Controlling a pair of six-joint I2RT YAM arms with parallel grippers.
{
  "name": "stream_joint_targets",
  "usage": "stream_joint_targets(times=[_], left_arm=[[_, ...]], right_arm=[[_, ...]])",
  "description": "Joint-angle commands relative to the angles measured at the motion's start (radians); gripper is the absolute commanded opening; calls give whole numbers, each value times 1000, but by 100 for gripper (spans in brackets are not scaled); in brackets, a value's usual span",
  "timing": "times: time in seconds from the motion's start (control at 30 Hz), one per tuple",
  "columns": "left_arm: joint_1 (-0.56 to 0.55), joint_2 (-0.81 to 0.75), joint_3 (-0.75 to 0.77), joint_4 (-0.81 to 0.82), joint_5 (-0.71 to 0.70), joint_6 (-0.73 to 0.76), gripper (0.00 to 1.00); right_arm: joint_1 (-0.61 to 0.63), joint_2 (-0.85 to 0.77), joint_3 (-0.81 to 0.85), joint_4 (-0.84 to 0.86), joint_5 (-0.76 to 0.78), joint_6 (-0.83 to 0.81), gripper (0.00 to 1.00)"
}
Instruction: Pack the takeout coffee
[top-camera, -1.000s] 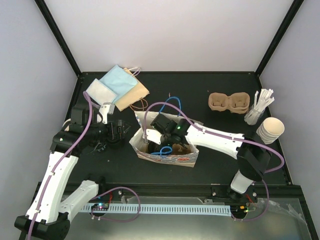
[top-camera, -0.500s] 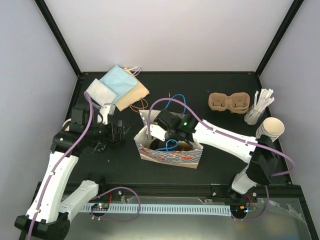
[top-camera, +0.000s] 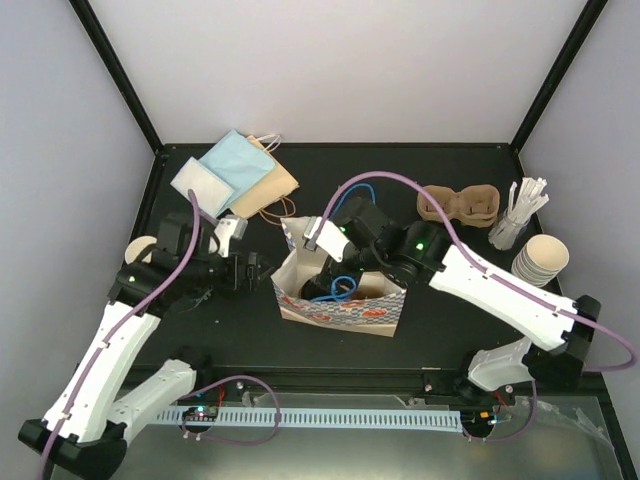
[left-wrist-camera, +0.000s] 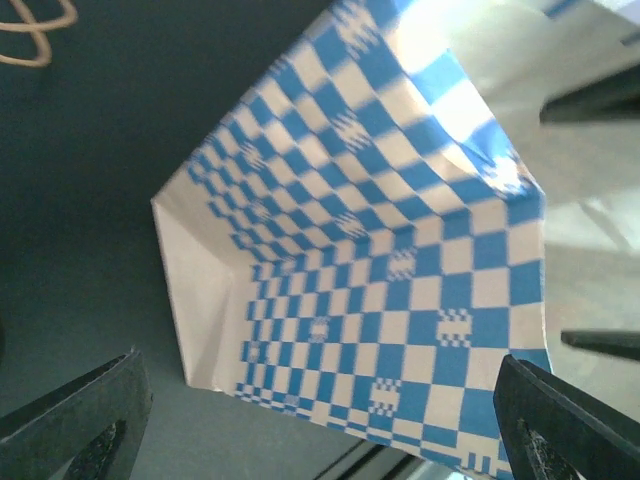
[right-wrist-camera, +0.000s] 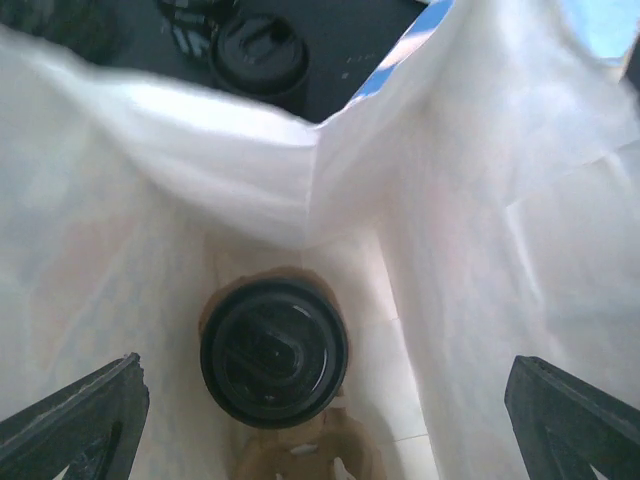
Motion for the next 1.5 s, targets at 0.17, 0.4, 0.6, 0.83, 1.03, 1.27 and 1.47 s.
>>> stream_joint_targets(times=[0.17, 0.4, 0.6, 0.83, 1.03, 1.27, 1.47], left_arm=[[-232, 65, 120, 8, -261, -88, 95], [-333, 151, 217, -23, -375, -114, 94], [-384, 184, 278, -48, -470, -138, 94], [-395, 232, 373, -82, -503, -89, 93], [-406, 258, 375, 15, -392, 147, 93], [-406, 334, 429, 63, -289, 356, 93], [-406, 438, 458, 71, -211, 430, 90]], right_arm=[[-4, -127, 73, 18, 118, 242, 100], [-4, -215, 96, -65, 262, 401, 100], [-4, -260, 89, -176, 473, 499, 98], [-4, -216, 117, -378, 590, 654, 99], [-4, -226, 72, -374, 509, 693, 99], [-5, -318, 18, -299, 466, 685, 98], [-4, -385, 1, -287, 452, 683, 99]])
